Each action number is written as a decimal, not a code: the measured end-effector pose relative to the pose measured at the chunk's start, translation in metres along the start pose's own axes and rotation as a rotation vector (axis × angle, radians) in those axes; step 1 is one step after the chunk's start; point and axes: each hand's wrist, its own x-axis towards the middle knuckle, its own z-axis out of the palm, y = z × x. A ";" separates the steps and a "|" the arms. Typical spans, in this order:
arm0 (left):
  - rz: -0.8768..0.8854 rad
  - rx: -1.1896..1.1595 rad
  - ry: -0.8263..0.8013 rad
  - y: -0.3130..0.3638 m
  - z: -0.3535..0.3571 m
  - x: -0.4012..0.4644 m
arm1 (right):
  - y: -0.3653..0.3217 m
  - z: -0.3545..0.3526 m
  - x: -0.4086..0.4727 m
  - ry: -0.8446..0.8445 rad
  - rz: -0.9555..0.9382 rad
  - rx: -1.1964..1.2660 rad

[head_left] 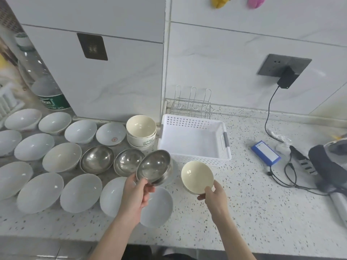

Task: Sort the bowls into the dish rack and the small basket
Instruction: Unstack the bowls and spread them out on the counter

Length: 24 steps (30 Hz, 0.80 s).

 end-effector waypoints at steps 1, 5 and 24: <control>0.010 0.001 0.007 -0.001 0.001 -0.002 | -0.001 0.002 0.003 -0.020 -0.002 -0.011; 0.025 0.006 0.038 -0.005 0.002 -0.006 | -0.001 0.007 0.014 -0.051 0.001 -0.019; 0.053 0.353 -0.042 -0.034 0.020 -0.035 | 0.021 -0.011 0.011 0.063 -0.040 -0.099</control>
